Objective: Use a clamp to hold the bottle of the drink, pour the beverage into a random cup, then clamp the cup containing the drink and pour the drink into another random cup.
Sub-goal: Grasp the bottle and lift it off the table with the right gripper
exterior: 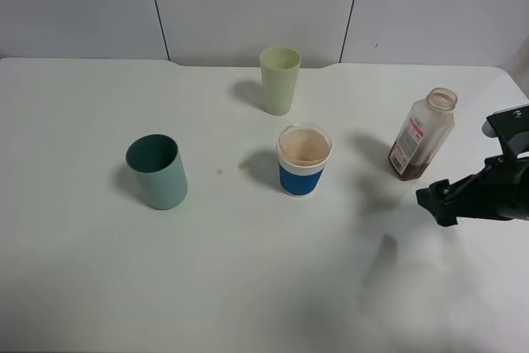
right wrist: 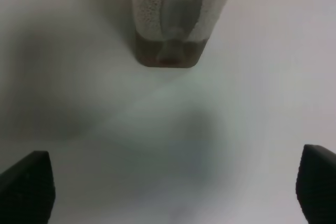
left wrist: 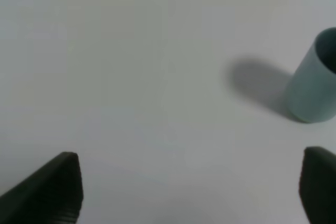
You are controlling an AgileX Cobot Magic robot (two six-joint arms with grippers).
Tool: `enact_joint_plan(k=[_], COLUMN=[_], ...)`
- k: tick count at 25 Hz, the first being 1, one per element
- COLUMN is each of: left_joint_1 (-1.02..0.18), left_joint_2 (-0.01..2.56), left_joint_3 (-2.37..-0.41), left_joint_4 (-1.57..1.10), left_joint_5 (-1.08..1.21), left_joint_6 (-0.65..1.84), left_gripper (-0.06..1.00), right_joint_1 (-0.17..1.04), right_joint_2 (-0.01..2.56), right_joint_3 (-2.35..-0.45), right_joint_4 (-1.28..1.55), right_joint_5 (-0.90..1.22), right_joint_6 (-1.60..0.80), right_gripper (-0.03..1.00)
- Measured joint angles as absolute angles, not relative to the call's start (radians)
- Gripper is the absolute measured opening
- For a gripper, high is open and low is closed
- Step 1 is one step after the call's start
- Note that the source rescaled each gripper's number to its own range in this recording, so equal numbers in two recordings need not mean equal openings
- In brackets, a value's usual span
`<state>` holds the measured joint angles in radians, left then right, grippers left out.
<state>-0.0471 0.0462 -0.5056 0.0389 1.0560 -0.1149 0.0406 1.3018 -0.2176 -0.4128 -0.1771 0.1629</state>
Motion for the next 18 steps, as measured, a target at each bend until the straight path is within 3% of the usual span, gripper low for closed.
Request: enact_joint_plan(k=[18], left_joint_1=[-0.047], left_joint_2=[0.046], left_joint_3=[-0.506], left_joint_4=[0.038], left_joint_5=[1.056], left_joint_6=[-0.115], left_gripper=[0.50], right_joint_1=[0.041], right_joint_2=[1.302], right_joint_3=[-0.218], right_joint_4=[0.214], right_joint_5=[-0.355], right_joint_6=[-0.485], right_gripper=[0.90])
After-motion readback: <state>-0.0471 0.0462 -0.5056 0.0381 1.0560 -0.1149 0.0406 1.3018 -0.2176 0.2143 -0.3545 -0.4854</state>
